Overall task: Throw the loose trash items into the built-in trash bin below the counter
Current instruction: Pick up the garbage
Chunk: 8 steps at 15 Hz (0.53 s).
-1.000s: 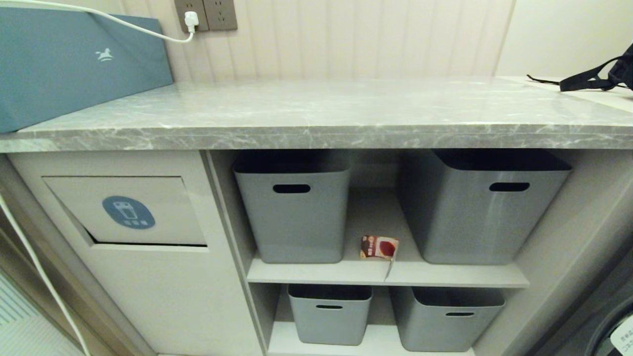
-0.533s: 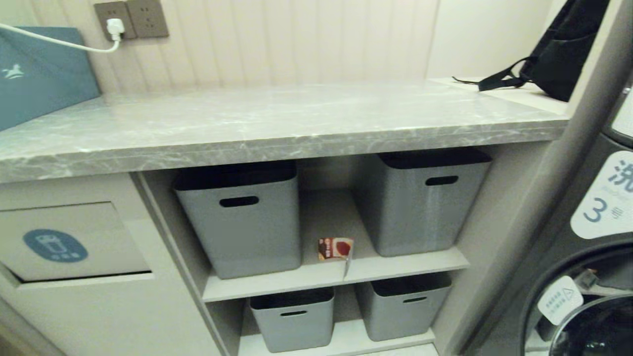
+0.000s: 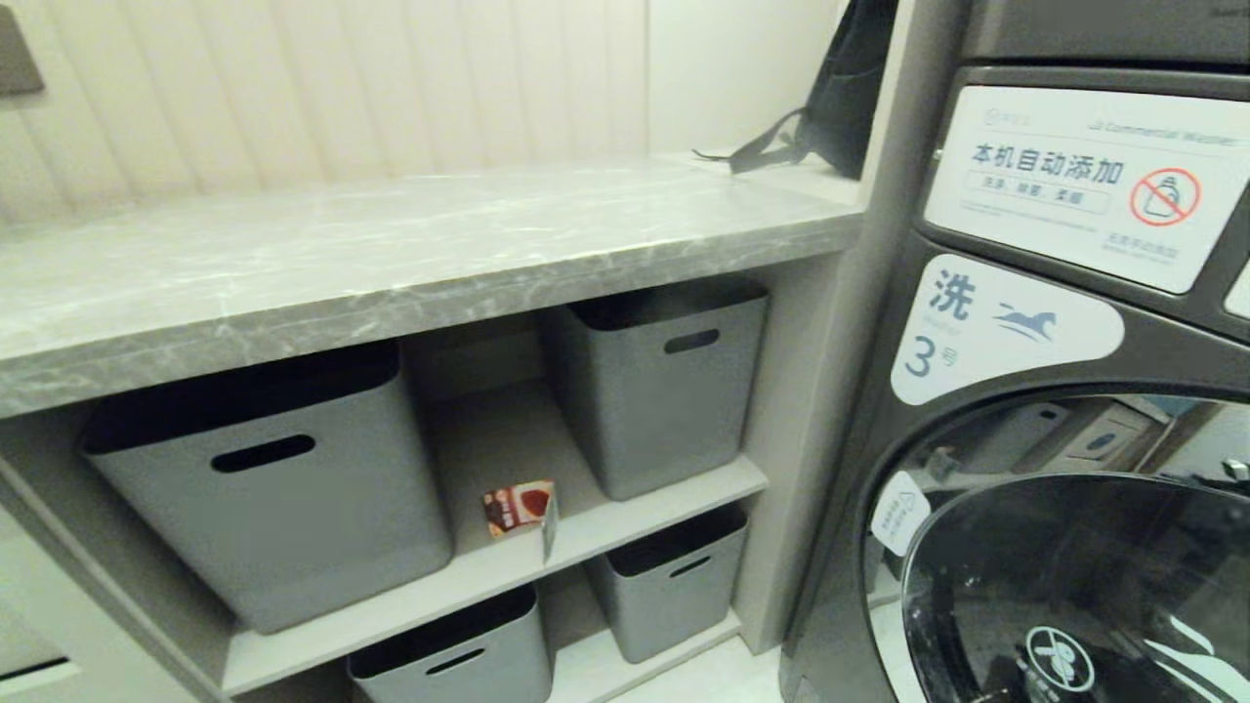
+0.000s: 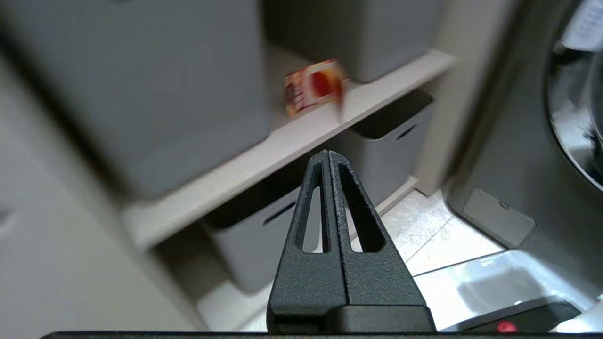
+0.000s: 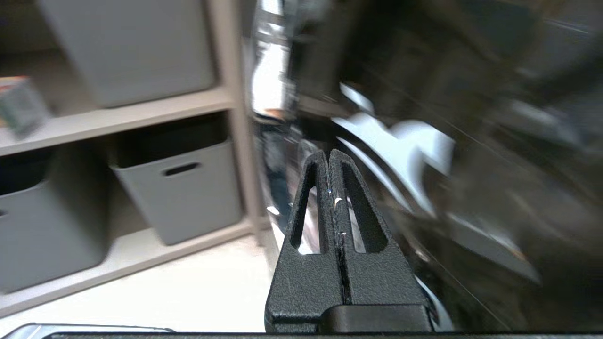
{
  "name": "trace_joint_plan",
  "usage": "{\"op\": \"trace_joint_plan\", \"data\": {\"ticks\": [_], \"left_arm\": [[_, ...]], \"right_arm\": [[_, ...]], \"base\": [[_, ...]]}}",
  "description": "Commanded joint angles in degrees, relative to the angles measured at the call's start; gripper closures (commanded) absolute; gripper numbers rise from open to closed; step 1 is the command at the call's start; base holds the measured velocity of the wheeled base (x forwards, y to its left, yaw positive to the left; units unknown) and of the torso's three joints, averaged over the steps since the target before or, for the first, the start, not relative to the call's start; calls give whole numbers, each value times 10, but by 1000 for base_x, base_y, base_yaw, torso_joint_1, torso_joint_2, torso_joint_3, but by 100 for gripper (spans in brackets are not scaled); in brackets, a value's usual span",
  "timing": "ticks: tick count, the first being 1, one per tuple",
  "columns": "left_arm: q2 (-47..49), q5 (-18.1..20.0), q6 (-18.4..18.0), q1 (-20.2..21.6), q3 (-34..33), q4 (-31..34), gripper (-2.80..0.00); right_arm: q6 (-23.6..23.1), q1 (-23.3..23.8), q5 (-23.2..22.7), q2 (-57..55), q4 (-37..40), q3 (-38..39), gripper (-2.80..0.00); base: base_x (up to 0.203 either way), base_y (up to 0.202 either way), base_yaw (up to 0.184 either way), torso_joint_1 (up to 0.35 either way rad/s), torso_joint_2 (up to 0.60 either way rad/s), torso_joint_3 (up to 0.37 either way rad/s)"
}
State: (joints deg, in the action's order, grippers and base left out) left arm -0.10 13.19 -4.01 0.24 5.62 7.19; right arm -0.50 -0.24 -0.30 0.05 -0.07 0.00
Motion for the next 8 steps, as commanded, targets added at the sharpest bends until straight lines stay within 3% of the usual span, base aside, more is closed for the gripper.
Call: {"op": "trace_joint_plan", "data": {"ticks": [1,4,8], "left_arm": [[0,5,-29,0,-1,-15,0],[29,68,-37,-1,70,-52,0],[241,90,-26,-1,203,-81,0]], "right_arm": [[0,0,0,0,0,0,0],[0,-1,0,0,0,0,0],[0,0,0,0,0,0,0]], "base": [[0,5,-97,6,-1,7],[0,0,0,0,0,0],[0,0,0,0,0,0]]}}
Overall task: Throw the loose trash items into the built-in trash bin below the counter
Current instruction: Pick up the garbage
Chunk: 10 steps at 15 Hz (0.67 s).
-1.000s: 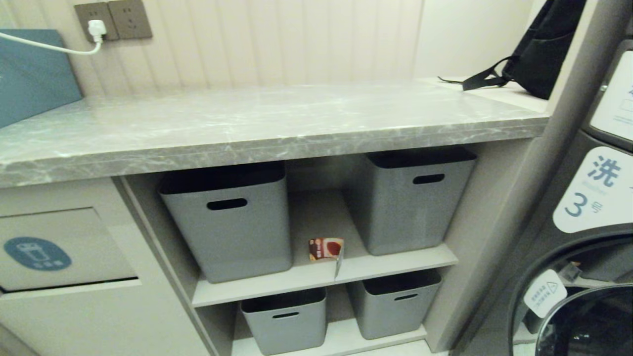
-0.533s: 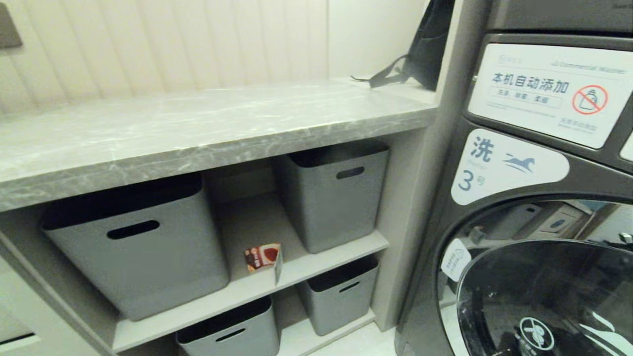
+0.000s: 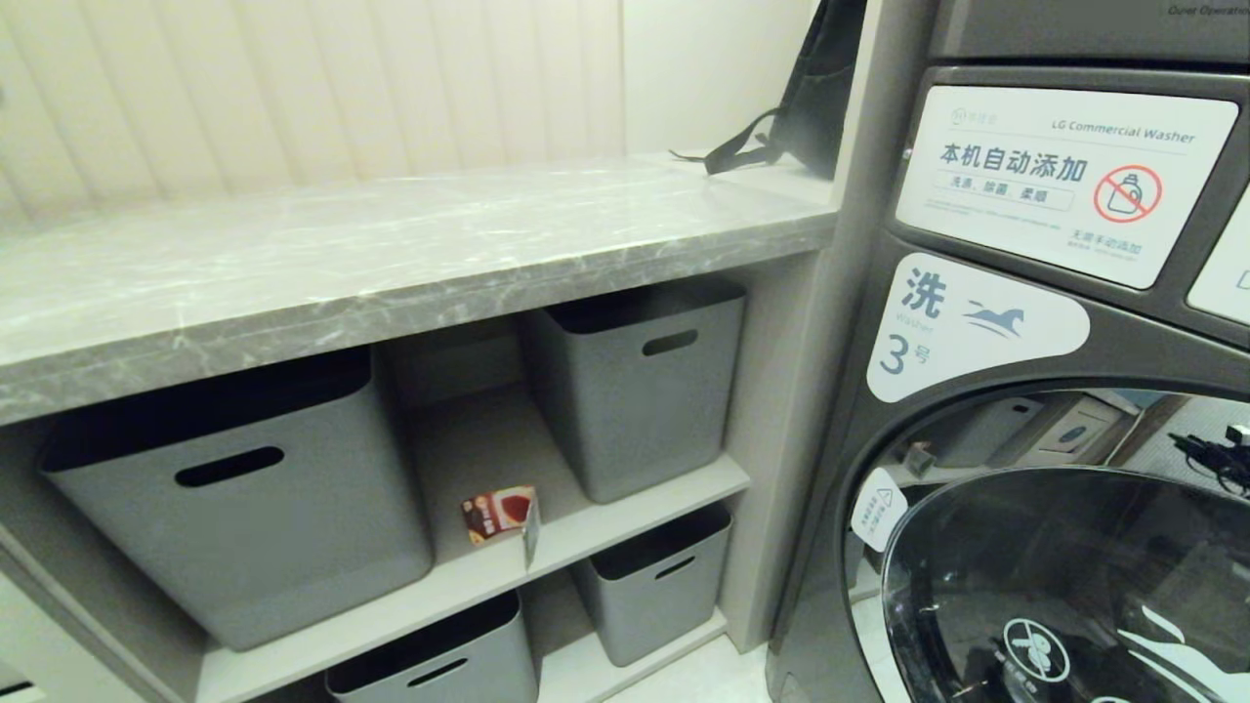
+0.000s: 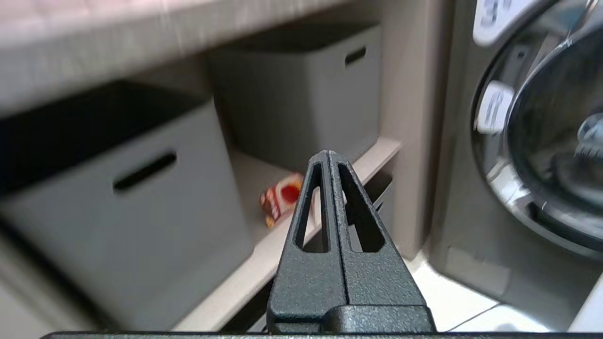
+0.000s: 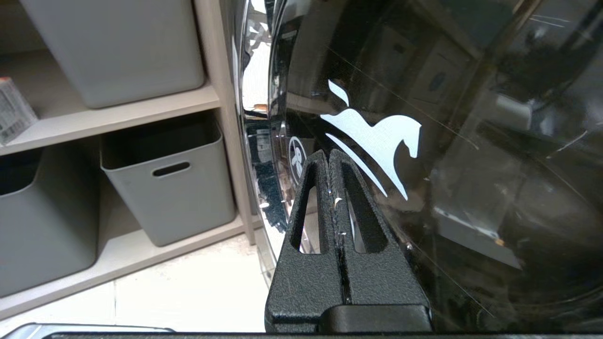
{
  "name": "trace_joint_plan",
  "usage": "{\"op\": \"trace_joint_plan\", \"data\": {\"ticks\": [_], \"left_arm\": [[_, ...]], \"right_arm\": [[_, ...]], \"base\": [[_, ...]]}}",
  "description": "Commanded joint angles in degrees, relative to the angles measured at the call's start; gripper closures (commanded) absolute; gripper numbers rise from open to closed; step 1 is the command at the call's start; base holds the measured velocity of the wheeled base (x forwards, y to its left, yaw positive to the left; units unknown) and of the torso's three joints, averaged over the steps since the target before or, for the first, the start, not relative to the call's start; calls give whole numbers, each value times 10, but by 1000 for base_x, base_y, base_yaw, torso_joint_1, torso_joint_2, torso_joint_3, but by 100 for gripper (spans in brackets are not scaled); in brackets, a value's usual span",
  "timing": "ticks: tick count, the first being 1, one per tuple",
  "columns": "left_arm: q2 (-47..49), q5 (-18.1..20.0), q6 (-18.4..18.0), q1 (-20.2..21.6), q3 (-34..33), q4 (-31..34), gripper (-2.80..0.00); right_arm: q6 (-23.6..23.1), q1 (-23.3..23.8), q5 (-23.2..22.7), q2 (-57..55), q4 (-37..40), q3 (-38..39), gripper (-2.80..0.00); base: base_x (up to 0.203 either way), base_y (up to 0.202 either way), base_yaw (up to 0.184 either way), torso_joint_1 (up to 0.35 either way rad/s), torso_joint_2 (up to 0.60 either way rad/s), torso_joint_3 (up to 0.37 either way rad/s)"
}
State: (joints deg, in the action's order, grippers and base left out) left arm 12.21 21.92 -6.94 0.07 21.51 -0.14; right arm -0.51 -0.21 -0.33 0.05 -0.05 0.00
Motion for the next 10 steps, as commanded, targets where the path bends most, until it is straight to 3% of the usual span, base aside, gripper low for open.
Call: {"op": "trace_joint_plan", "data": {"ticks": [1,3,10], "left_arm": [[164,10,9,0,62,-26,0],[206,55,14,-7,57,-59,0],[247,75,8,-106,11,-65,0]], "right_arm": [[0,-1,0,0,0,0,0],[0,-1,0,0,0,0,0],[0,-1,0,0,0,0,0]], "base": [[0,0,0,0,0,0],[0,0,0,0,0,0],[0,0,0,0,0,0]]}}
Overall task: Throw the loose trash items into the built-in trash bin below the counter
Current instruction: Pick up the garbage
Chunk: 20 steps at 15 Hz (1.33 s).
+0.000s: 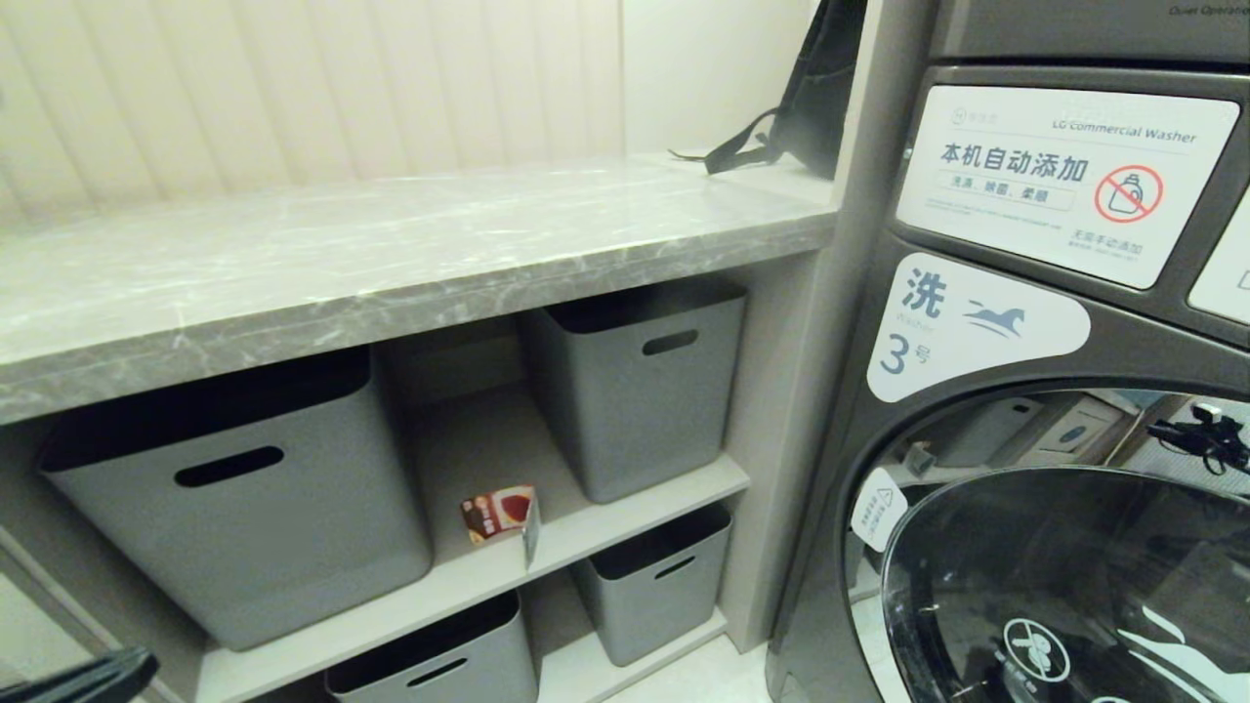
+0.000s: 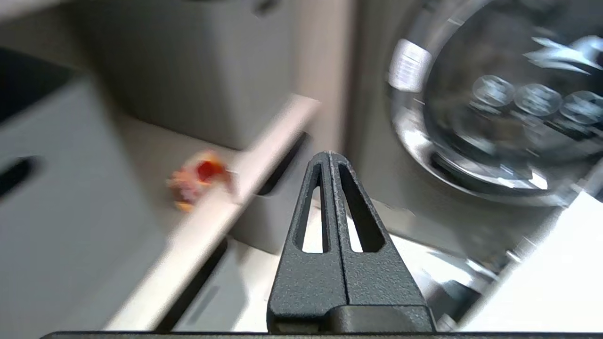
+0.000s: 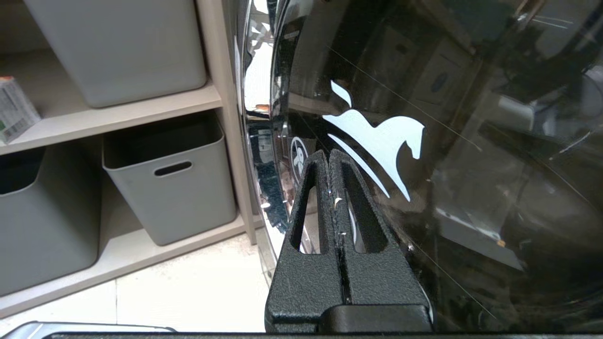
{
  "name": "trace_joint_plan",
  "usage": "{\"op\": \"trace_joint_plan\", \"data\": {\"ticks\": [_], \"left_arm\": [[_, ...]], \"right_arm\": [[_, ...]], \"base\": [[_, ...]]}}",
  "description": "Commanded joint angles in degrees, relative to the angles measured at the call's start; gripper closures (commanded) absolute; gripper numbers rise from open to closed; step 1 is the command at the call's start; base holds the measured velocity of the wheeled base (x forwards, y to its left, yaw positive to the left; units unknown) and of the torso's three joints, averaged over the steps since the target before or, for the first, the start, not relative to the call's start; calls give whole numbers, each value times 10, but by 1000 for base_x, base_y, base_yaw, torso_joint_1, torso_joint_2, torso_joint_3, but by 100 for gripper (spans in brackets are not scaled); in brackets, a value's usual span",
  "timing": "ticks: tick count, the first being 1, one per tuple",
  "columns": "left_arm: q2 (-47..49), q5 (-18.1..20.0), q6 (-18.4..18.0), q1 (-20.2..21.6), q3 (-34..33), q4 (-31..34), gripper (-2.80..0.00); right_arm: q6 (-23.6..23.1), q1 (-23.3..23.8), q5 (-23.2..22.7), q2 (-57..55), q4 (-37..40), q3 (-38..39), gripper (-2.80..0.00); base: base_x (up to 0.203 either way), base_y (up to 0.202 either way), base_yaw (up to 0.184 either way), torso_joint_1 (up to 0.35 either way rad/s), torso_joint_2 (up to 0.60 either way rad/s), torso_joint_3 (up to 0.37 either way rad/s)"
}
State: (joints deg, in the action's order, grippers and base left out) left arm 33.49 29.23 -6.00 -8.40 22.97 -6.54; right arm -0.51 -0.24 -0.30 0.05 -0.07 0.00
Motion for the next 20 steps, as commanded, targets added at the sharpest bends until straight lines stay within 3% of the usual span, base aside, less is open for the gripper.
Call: {"op": "trace_joint_plan", "data": {"ticks": [1,4,8,11,14,17,20], "left_arm": [[64,2,-5,-25,0,-2,0],[168,1,-11,-34,17,-26,0],[338,-23,-25,-55,21,-191,0],[399,-30,-72,-81,3,-236,0],[472,-33,-77,-97,-12,-305,0],[544,-39,-81,-102,-49,-413,0],[615,-83,-80,-125,-72,-493,0]], "right_arm": [[0,0,0,0,0,0,0],[0,0,0,0,0,0,0],[0,0,0,0,0,0,0],[0,0,0,0,0,0,0],[0,0,0,0,0,0,0],[0,0,0,0,0,0,0],[0,-1,0,0,0,0,0]], "base": [[0,0,0,0,0,0],[0,0,0,0,0,0],[0,0,0,0,0,0],[0,0,0,0,0,0],[0,0,0,0,0,0],[0,0,0,0,0,0],[0,0,0,0,0,0]]}}
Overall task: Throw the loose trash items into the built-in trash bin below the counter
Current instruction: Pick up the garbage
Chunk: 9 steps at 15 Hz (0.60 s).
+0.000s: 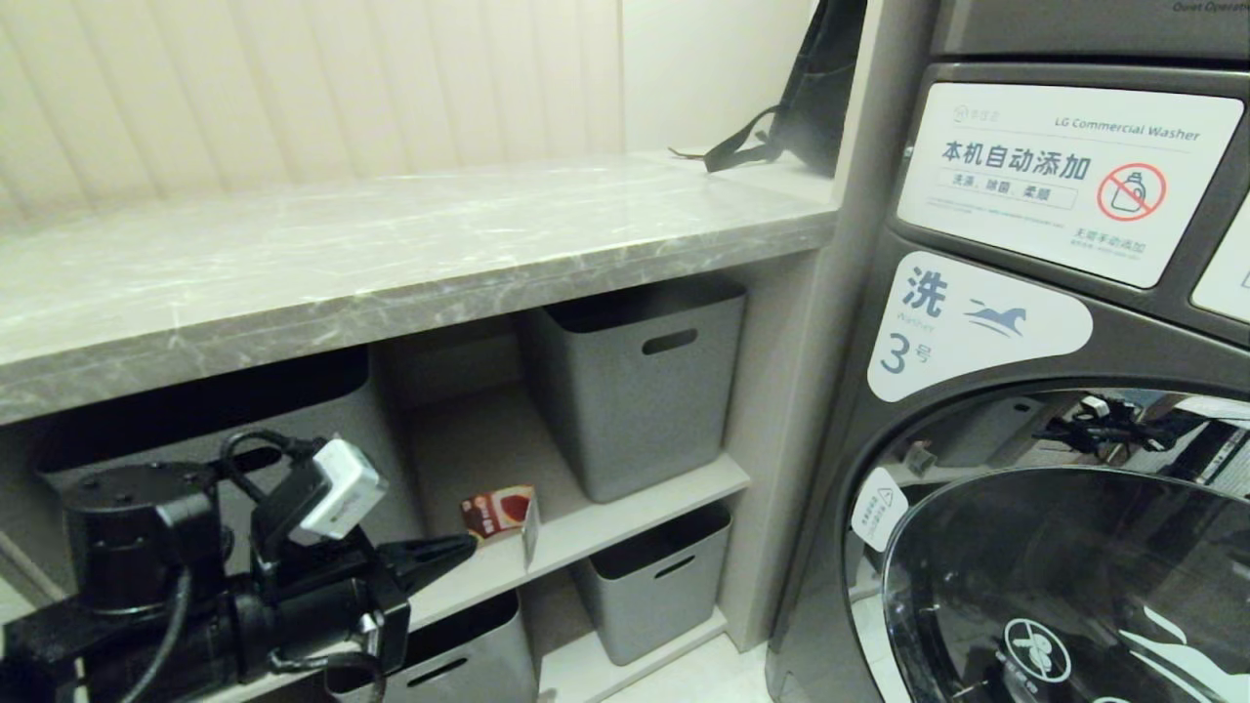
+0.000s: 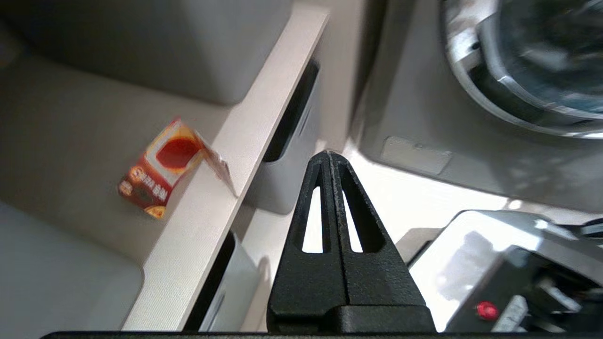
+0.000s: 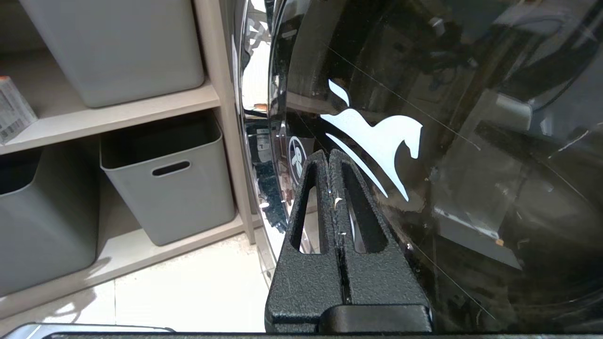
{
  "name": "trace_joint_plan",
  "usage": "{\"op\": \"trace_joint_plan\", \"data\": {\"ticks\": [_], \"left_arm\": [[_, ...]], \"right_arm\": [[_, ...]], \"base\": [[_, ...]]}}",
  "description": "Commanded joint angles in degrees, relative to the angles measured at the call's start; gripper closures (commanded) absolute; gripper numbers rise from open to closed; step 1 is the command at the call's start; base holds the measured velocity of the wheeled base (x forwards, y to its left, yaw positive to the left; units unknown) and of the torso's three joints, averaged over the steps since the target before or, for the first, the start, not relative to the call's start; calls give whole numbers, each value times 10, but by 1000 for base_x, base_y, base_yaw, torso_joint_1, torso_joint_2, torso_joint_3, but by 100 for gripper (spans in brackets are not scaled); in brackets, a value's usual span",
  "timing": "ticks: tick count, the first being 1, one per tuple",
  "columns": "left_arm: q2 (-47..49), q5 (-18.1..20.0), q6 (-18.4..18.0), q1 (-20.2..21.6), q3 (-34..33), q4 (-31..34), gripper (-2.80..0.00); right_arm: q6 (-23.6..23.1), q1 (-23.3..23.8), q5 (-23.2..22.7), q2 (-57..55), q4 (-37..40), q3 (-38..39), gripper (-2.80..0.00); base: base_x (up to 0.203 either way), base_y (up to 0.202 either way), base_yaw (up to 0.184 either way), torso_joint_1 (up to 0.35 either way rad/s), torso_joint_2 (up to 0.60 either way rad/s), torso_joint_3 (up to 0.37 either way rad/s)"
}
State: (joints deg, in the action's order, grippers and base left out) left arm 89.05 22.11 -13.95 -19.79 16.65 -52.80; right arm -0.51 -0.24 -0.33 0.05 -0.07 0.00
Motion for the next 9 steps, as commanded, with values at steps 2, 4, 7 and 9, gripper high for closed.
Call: {"op": "trace_joint_plan", "data": {"ticks": [2,4,7,9], "left_arm": [[88,-46,2,-34,-12,-73,-61],[108,-60,5,-52,-30,-92,-280],[167,-120,22,-87,-47,-159,-280],[221,-191,52,-133,-46,-224,-280]], "right_arm": [[0,0,0,0,0,0,0],[0,0,0,0,0,0,0],[0,0,0,0,0,0,0],[0,0,0,0,0,0,0]], "base": [[0,0,0,0,0,0],[0,0,0,0,0,0],[0,0,0,0,0,0],[0,0,0,0,0,0]]}}
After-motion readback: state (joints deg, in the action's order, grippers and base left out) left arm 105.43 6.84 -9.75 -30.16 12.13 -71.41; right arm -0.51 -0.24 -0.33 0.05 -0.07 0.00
